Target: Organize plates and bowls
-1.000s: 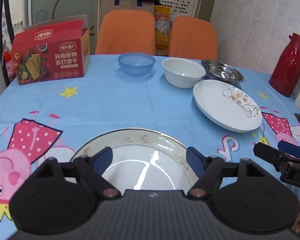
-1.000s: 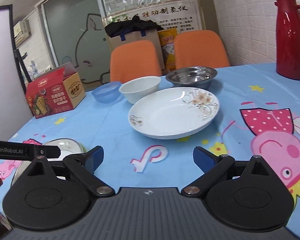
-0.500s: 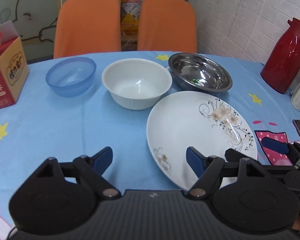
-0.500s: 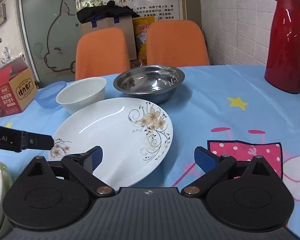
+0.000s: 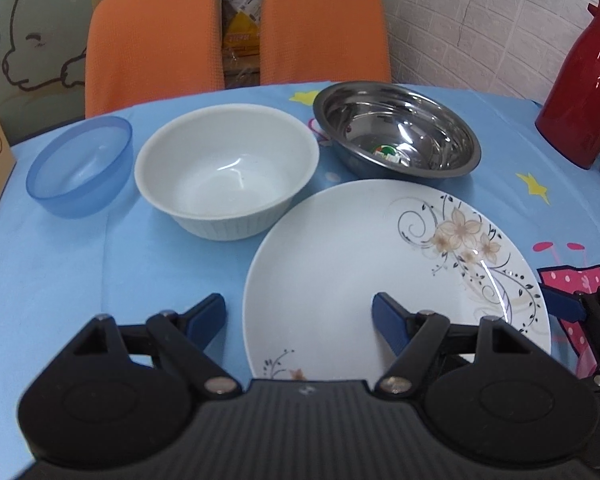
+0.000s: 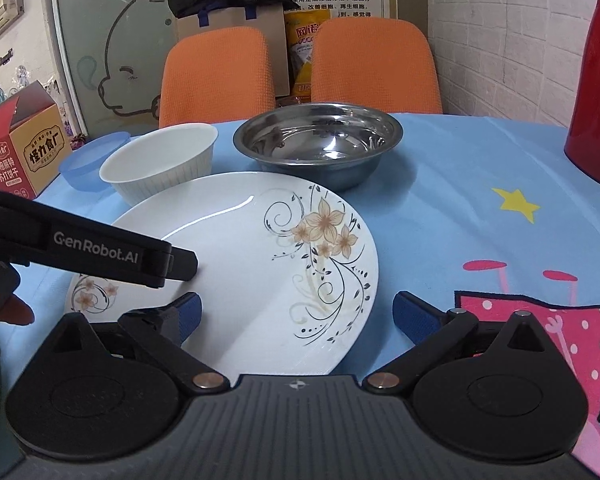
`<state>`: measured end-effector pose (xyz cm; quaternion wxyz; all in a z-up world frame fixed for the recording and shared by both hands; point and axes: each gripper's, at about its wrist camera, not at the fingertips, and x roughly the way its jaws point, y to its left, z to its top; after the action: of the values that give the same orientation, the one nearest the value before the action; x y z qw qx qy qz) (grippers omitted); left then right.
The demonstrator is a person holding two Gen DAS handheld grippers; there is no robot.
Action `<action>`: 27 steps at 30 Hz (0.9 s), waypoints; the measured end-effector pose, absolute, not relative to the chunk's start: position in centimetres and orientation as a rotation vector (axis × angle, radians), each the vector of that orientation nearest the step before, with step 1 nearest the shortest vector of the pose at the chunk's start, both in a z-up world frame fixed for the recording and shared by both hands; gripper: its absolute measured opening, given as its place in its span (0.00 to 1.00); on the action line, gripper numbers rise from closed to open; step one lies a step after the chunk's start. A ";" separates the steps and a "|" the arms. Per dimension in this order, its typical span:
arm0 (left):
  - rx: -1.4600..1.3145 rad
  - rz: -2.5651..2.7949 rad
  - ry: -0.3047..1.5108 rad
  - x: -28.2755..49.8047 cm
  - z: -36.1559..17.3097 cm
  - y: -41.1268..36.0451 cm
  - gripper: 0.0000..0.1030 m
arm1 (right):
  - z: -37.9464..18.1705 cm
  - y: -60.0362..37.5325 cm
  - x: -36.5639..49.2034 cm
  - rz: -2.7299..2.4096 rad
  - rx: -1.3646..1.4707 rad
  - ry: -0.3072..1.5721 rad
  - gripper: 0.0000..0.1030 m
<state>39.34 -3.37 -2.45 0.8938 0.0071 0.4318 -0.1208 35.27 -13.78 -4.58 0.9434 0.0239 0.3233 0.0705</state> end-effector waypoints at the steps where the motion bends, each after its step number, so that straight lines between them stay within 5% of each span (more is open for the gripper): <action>1: 0.000 -0.254 0.898 39.3 -2.5 -3.3 0.73 | -4.6 -13.9 35.3 0.148 0.057 0.656 1.00; 27: -0.030 -0.245 0.921 36.1 -1.8 -3.7 0.59 | -3.9 -13.5 32.9 0.141 0.067 0.627 1.00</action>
<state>36.08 -3.71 -1.83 0.8885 -0.0144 0.4433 -0.1177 32.90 -13.49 -3.89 0.9483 0.0328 0.3078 0.0693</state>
